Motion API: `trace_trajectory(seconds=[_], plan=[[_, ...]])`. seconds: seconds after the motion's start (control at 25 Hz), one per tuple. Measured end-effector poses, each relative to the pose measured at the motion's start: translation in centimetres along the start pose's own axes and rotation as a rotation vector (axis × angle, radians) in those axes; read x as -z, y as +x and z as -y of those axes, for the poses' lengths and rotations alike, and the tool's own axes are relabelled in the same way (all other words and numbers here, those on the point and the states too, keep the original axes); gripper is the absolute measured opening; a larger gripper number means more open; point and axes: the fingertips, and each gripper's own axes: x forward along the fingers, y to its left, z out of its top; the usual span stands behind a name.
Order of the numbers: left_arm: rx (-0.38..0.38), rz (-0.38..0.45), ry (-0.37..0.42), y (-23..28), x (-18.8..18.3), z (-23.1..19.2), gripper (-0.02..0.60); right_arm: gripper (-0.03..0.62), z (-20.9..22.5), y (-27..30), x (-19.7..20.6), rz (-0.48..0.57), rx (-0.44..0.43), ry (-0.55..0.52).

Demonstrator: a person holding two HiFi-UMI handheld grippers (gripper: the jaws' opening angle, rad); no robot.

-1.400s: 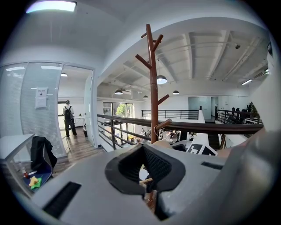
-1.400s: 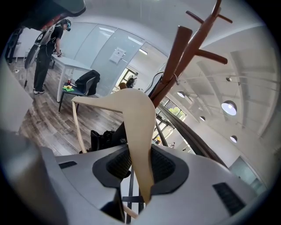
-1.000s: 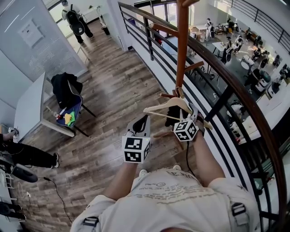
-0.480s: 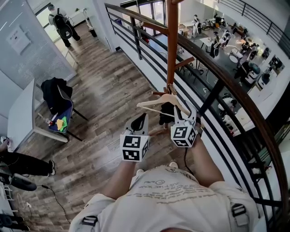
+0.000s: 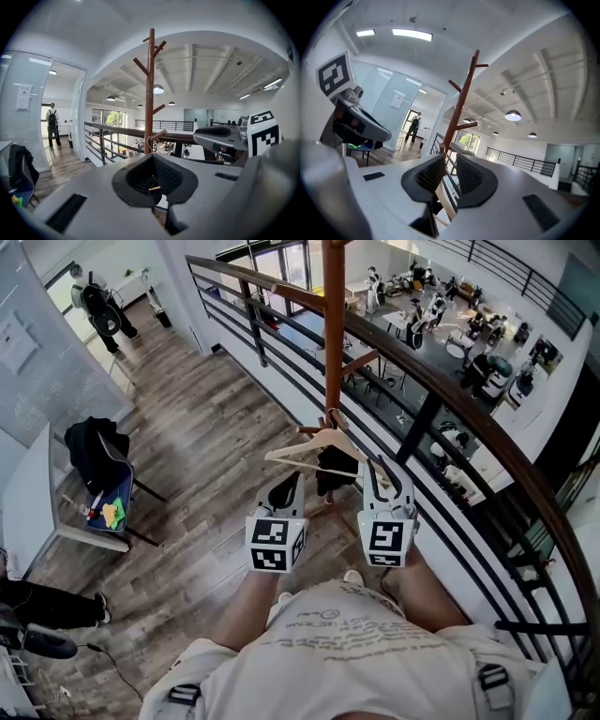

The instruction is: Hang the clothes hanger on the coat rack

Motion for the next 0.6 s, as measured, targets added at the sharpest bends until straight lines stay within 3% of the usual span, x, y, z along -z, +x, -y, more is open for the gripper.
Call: trace_trajectory(seconds=[0.24, 0.6], plan=[[0.071, 0.001, 0.014, -0.1, 0.4, 1.1, 0.004, 0.010, 0.0, -1.9, 1.8, -0.057, 0.044, 0.187], [0.150, -0.019, 0.041, 0.1, 0.8, 2.4, 0.004, 0.003, -0.5, -4.0, 3.3, -0.108, 0.075, 0.259]])
